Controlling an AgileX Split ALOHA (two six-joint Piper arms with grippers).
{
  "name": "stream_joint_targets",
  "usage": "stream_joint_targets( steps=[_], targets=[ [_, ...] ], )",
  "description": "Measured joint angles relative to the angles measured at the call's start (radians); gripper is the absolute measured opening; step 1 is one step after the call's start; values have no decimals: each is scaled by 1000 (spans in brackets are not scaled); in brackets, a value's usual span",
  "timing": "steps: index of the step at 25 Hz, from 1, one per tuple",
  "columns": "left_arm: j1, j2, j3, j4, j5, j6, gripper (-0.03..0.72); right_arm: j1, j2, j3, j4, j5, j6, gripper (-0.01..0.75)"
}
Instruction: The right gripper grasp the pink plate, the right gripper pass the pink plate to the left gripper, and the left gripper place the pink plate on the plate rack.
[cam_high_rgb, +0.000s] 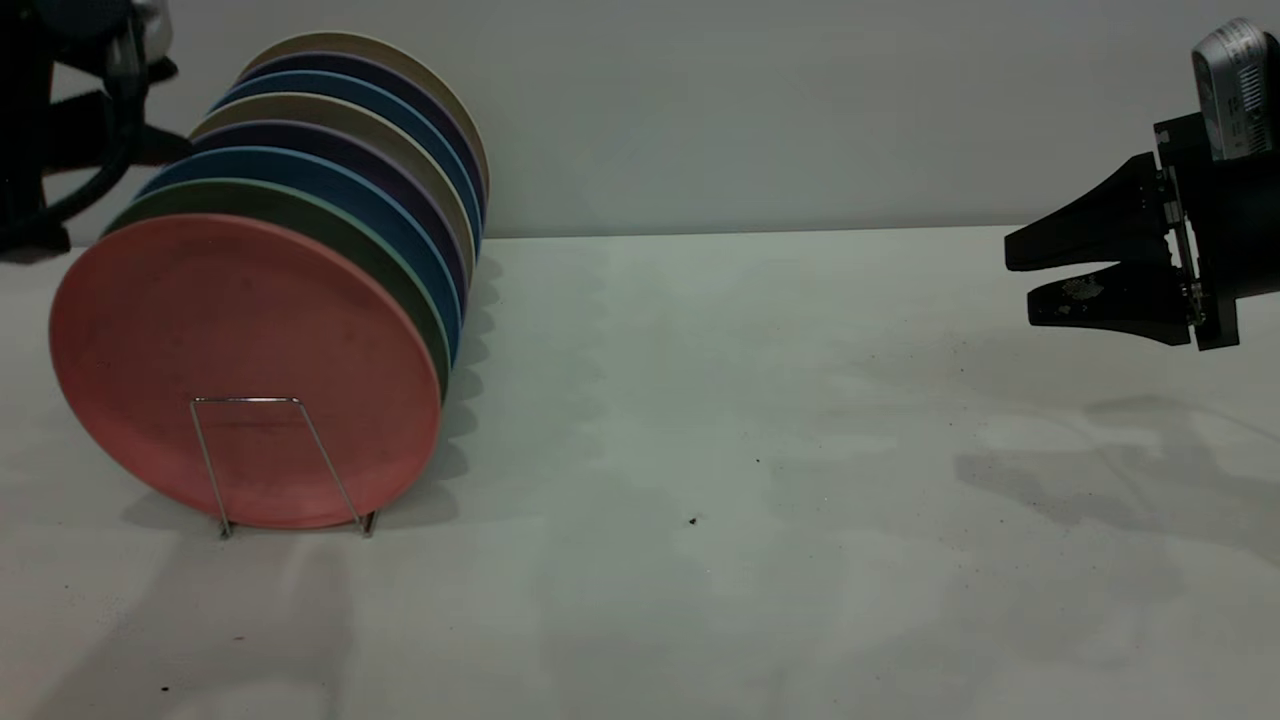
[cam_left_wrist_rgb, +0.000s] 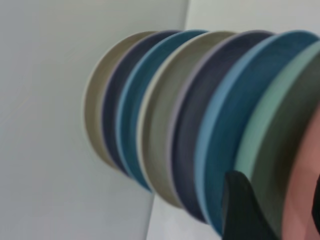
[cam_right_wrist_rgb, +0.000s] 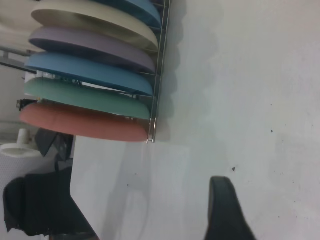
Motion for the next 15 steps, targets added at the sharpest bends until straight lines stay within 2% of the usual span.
stream_joint_targets(
  steps=[5, 10, 15],
  targets=[
    [0, -7, 0, -22, -72, 0, 398, 0, 0, 0, 3, 11, 21, 475],
    [-18, -86, 0, -27, -77, -33, 399, 0, -39, 0, 72, 37, 40, 451],
    [-32, -212, 0, -101, -73, -180, 383, 15, -208, 0, -32, 45, 64, 438]
  ],
)
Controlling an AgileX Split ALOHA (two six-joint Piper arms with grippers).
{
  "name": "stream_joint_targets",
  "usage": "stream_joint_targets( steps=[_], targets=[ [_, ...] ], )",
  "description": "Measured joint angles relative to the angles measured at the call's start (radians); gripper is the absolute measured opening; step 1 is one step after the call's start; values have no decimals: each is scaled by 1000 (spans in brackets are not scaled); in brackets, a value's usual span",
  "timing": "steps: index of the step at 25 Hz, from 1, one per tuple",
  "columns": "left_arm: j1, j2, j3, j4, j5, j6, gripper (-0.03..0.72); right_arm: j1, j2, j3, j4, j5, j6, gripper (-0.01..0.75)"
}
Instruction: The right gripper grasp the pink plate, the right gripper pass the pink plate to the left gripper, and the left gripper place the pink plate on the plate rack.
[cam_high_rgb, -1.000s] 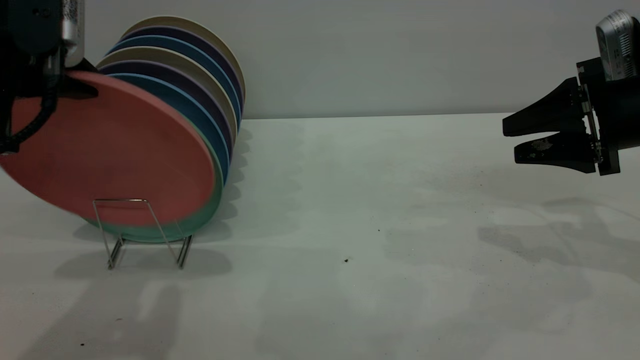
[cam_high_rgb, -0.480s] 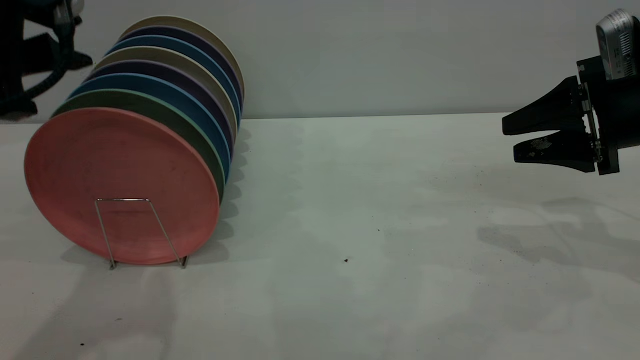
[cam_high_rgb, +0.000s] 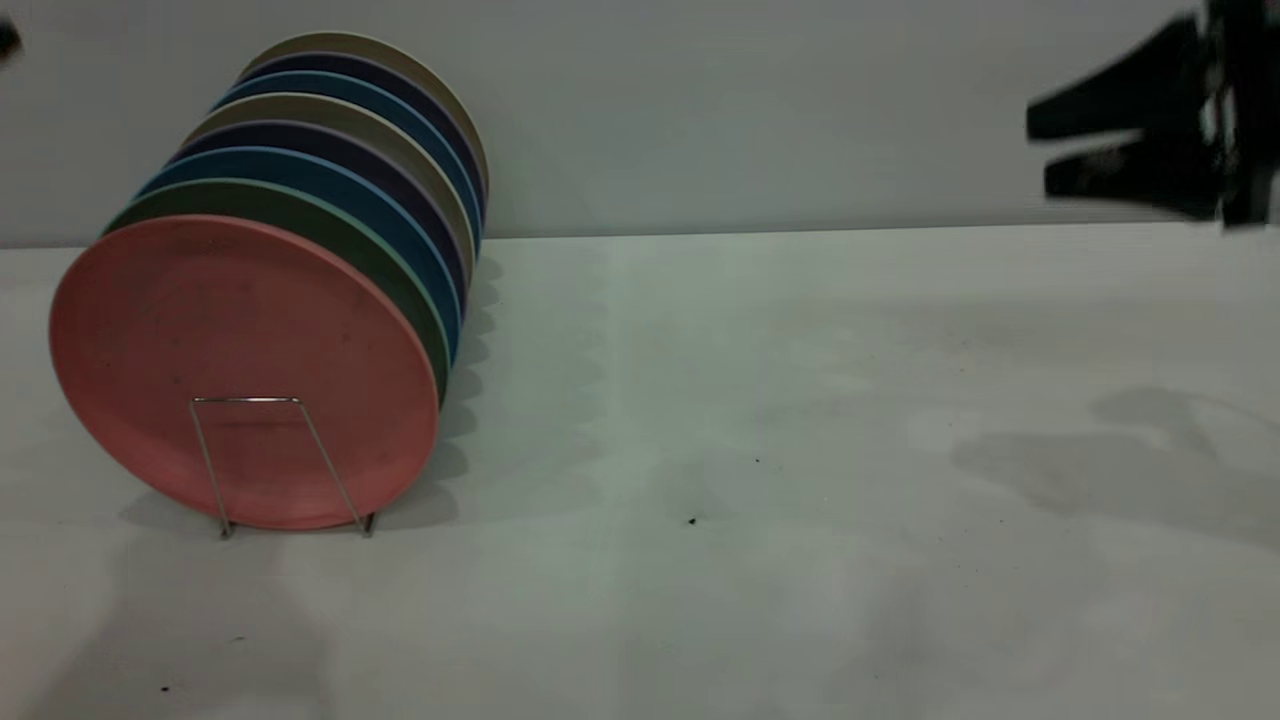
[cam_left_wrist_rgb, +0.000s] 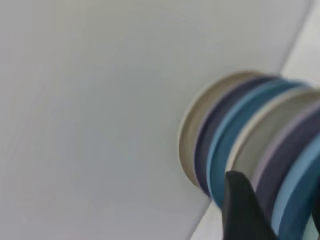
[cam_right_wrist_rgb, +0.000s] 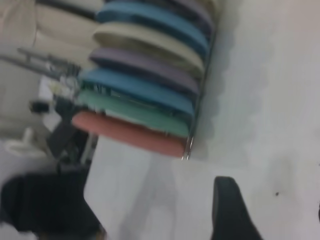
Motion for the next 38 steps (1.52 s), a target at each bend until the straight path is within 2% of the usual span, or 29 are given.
stream_joint_targets(
  steps=[7, 10, 13, 18, 21, 24, 27, 30, 34, 38],
  targets=[
    [-2, -134, 0, -207, 35, -96, 367, 158, -248, 1, -202, -81, 78, 438],
    [-2, -166, 0, -367, 99, -96, 365, 251, -354, 1, -326, -180, 172, 438],
    [-2, -180, 0, -541, 174, -89, 364, 341, -454, 3, -464, -234, 304, 438],
    [-2, -191, 0, -704, 355, -88, 364, 441, -651, 4, -793, -199, 641, 438],
    [-2, -191, 0, -691, 532, -151, 364, 453, -775, 4, -1001, -119, 843, 438],
    [-2, -191, 0, -567, 725, -312, 364, 453, -879, 6, -1144, -13, 981, 438],
    [-2, -191, 0, -314, 929, -547, 364, 453, -973, 38, -1213, 71, 1069, 438],
    [-2, -204, 0, -31, 1097, -805, 364, 453, -1078, 132, -1261, 96, 1119, 438],
    [-2, -282, 0, 310, 1216, -1132, 364, 453, -1239, 302, -1334, 94, 1188, 438],
    [-2, -433, 0, 537, 1301, -1337, 377, 453, -1413, 489, -1428, 63, 1241, 438]
  ],
)
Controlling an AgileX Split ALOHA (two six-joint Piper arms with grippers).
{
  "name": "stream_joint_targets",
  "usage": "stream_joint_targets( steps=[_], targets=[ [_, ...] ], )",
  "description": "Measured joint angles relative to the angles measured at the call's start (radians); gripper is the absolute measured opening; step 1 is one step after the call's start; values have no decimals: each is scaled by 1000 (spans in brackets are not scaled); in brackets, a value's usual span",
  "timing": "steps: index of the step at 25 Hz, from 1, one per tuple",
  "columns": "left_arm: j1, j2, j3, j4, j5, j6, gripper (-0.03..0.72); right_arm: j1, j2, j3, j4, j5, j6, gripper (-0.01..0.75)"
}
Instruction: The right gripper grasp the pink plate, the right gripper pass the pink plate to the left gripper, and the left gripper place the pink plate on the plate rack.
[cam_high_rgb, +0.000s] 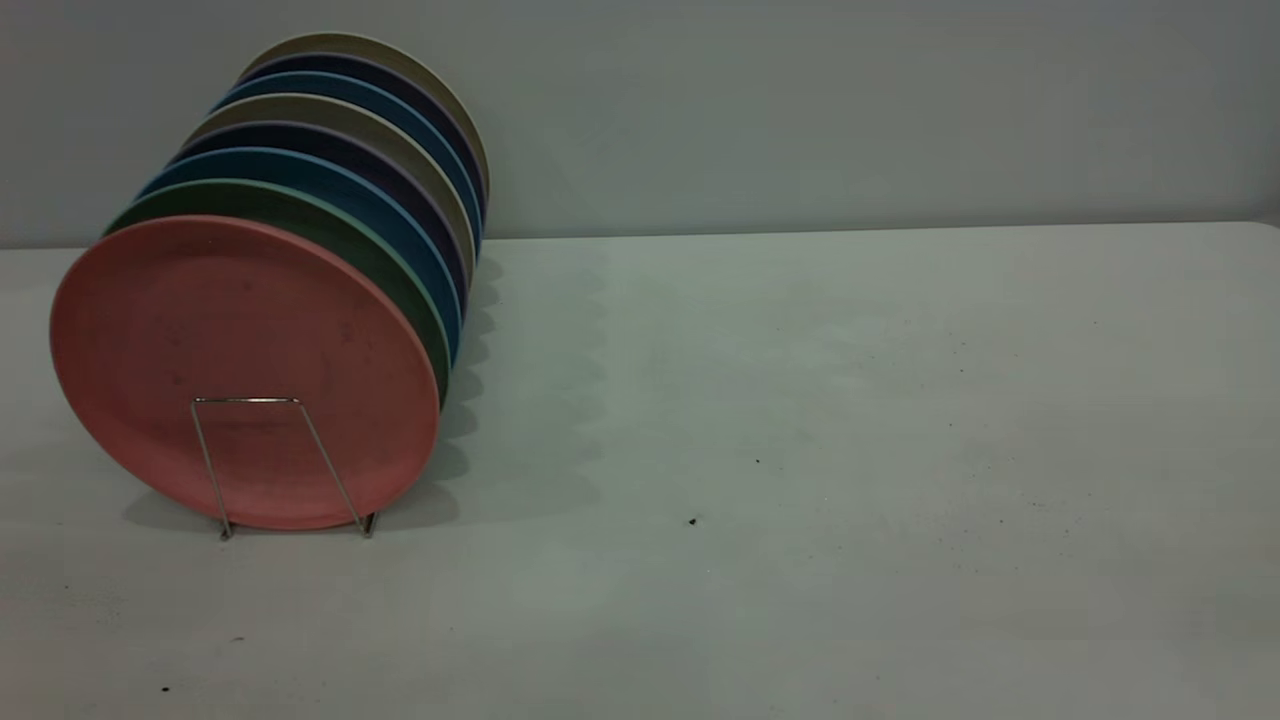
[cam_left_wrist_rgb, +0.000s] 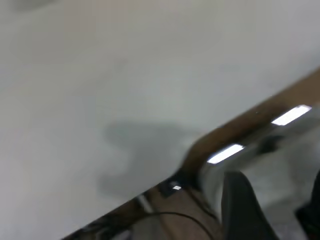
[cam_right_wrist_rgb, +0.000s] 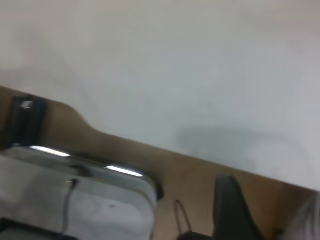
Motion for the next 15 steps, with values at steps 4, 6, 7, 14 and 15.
stream_joint_targets(
  steps=[4, 6, 7, 14, 15],
  targets=[
    [0, -167, 0, 102, 66, -136, 457, 0, -167, 132, -62, -39, 19, 438],
    [0, -235, 0, 147, 101, -196, 502, 0, -231, 152, -65, -60, 19, 438],
    [0, -268, 0, 169, 102, -224, 520, 0, -257, 154, -65, -67, 19, 438],
    [0, -457, 82, 301, 108, -309, 542, 0, -305, 158, -53, -72, 19, 438],
    [0, -478, 110, 302, 108, -310, 542, 0, -305, 159, -48, -73, 19, 438]
  ],
)
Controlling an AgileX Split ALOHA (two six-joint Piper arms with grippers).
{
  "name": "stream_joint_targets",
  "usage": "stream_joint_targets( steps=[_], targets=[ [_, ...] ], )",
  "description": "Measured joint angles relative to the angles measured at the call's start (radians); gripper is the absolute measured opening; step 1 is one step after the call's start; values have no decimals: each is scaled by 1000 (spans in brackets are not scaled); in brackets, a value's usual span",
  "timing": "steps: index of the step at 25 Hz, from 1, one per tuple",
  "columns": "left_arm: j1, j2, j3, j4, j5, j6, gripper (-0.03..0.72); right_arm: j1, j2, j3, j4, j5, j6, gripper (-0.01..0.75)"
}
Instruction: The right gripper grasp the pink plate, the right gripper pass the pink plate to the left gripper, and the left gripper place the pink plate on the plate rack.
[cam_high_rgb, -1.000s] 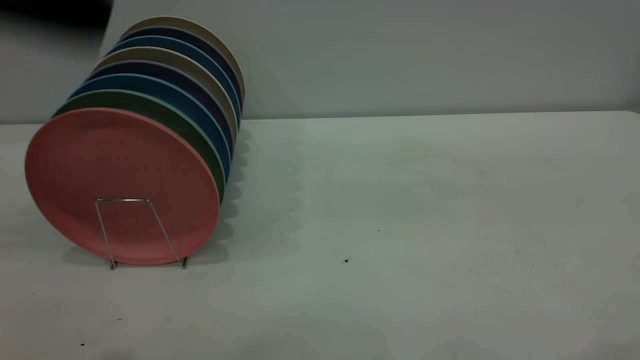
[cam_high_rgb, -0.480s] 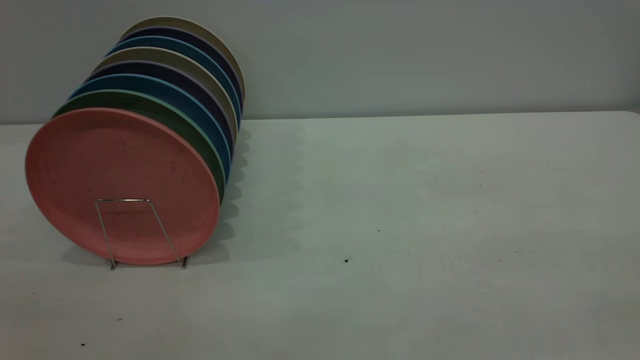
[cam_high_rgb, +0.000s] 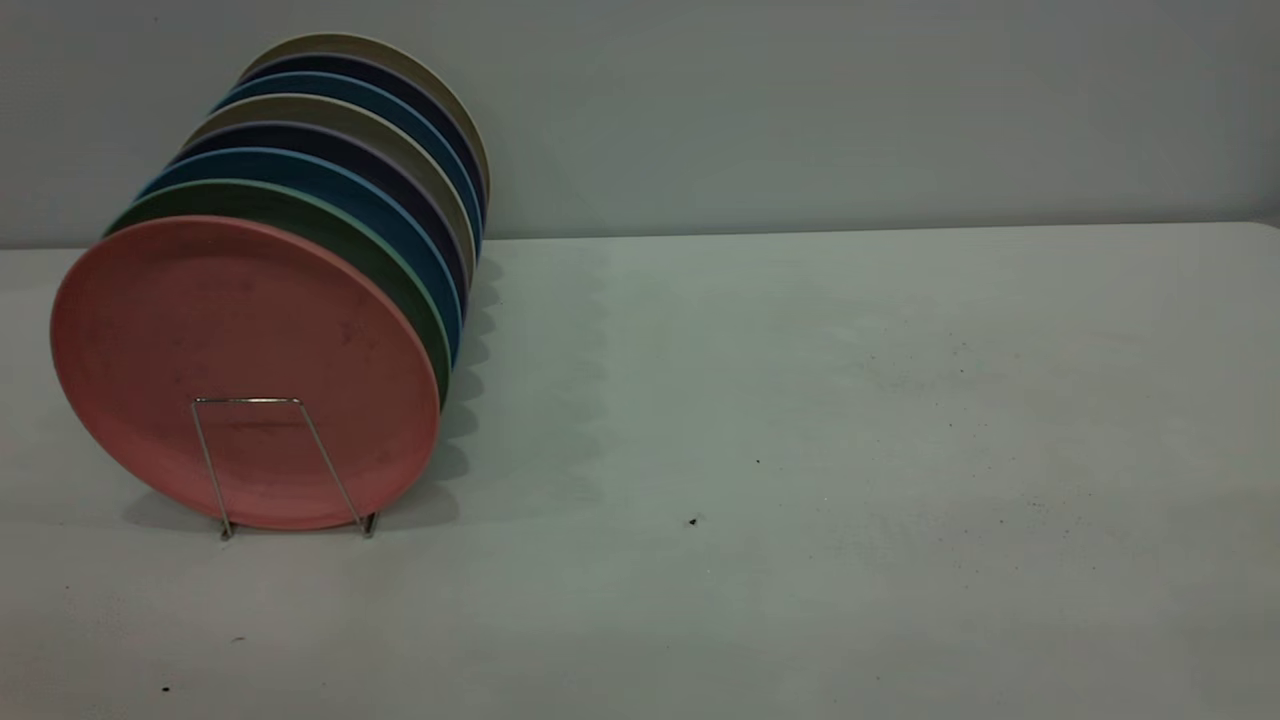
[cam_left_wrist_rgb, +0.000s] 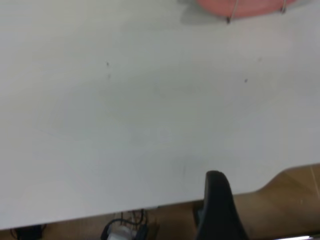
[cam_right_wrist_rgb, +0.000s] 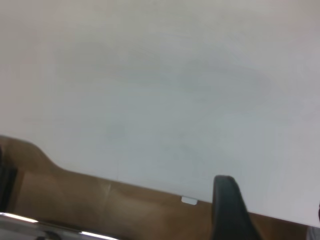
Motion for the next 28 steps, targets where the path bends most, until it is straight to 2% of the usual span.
stream_joint_targets(
  steps=[7, 17, 24, 28],
  targets=[
    [0, -79, 65, -9, -37, 0, 542, 0, 0, 0, 10, -2, 0, 438],
    [0, -78, 83, -119, -43, 71, 542, 4, -61, 0, 12, -2, 0, 438],
    [0, -78, 83, -121, -43, 73, 542, -98, -284, 0, 20, 3, 0, 438],
    [0, -87, 83, -121, -43, 74, 542, -161, -304, 0, 21, 7, 0, 438]
  ],
)
